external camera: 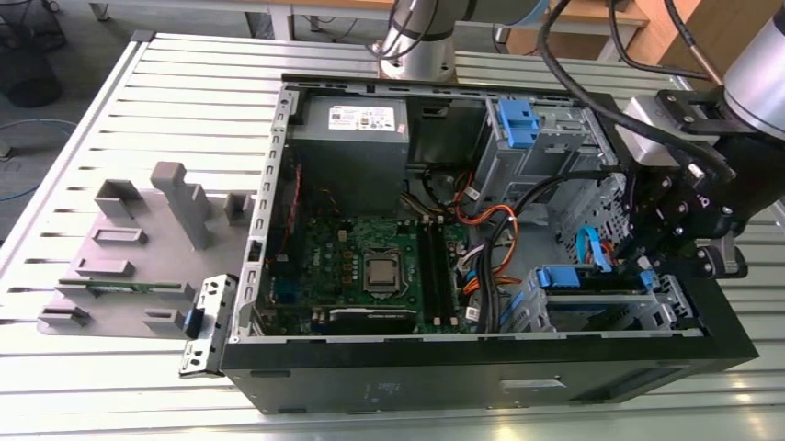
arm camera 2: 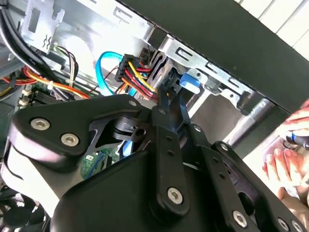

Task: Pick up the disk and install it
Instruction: 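Insert the second disk wire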

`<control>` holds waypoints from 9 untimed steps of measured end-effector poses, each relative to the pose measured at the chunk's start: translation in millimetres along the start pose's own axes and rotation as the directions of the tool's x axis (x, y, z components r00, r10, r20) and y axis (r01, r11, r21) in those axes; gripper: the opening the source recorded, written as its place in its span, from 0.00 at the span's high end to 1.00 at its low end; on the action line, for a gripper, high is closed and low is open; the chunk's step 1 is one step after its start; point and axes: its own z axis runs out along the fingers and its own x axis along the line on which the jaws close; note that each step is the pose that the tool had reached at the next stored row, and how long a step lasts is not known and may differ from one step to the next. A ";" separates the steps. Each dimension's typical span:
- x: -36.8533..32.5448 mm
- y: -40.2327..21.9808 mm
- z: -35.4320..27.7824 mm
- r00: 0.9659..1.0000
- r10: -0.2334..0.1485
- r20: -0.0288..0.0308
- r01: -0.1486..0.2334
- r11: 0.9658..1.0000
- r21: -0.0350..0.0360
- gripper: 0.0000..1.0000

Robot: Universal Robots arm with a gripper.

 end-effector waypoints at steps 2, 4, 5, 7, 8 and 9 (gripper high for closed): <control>0.2 0.0 -6.4 1.000 0.000 0.000 0.000 1.000 0.000 0.76; 0.4 0.0 -11.8 1.000 0.000 0.000 0.000 1.000 0.000 0.76; 0.4 0.0 -14.2 1.000 0.000 0.000 0.000 1.000 0.000 0.76; 0.5 -0.1 -18.5 1.000 0.000 0.000 0.000 1.000 0.000 0.76; 0.6 0.0 -19.1 1.000 0.000 0.000 0.000 1.000 0.000 0.76; 0.6 -0.1 -19.0 1.000 0.000 0.000 0.000 1.000 0.000 0.76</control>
